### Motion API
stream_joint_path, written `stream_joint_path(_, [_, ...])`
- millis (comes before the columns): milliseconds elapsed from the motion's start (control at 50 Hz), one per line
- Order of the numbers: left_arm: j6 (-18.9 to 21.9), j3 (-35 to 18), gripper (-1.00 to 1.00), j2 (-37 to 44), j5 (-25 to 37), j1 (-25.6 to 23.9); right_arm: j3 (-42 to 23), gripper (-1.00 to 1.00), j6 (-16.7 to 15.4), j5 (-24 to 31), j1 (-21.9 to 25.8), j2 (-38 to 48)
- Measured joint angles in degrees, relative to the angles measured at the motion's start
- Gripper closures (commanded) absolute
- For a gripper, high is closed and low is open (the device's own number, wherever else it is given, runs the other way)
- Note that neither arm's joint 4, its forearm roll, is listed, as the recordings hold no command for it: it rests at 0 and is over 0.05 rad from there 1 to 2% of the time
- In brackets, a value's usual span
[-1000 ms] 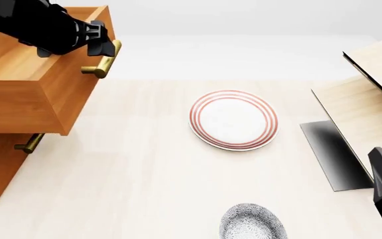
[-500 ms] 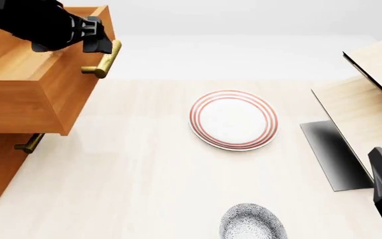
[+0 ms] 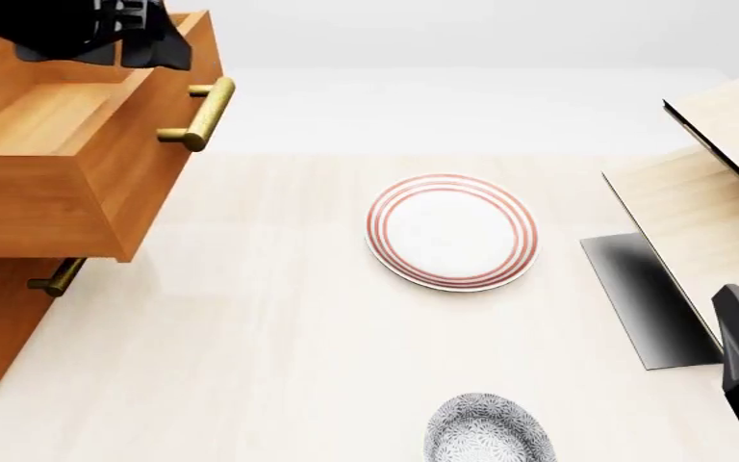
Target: Open the top drawer of the cabinet and put the bowl in it.
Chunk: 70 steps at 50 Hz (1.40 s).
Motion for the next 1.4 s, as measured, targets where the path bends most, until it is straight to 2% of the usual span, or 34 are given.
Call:
stream_joint_path(580, [7.8, -1.8, -1.00, -3.4, 2.5, -1.9, 0.0, -1.00, 0.0, 0.0, 0.0, 0.0])
stream_joint_path(1120, [15.3, 2.1, -1.00, -7.9, 2.2, -6.1, 0.0, -1.00, 0.0, 0.0, 0.0, 0.0])
stream_joint_path(1400, [17.1, 4.3, -1.00, -10.2, 1.5, -8.9, 0.0, -1.00, 0.0, 0.0, 0.0, 0.0])
